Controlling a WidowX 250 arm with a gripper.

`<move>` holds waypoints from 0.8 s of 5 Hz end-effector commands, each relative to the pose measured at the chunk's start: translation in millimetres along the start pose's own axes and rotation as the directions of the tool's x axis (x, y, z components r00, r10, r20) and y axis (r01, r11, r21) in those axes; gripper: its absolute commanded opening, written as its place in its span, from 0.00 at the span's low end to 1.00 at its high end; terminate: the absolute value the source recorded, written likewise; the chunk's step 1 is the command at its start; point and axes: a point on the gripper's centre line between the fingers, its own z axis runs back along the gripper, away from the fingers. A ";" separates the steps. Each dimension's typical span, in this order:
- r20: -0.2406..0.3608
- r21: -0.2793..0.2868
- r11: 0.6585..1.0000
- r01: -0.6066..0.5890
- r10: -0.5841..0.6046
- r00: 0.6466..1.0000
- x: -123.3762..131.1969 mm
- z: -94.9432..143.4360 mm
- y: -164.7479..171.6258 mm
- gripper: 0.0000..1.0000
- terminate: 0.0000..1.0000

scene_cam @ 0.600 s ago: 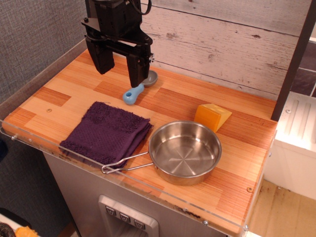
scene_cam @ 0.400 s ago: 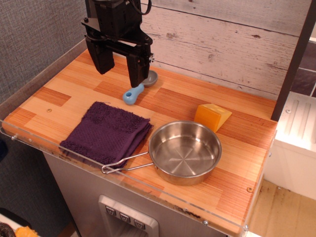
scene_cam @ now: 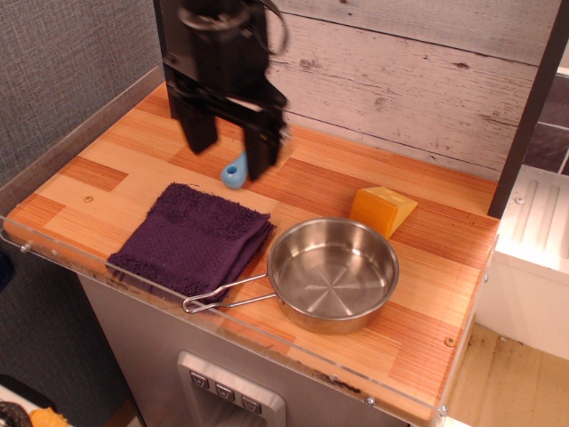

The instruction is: Move vessel diagonally from bottom to top towards left

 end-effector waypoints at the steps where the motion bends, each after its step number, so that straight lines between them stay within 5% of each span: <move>1: -0.009 0.015 0.997 0.082 -0.082 0.997 5.8 -18.8 -17.4 1.00 0.00; 4: 0.002 -0.001 0.985 0.175 -0.175 0.985 10.3 -58.8 -38.3 1.00 0.00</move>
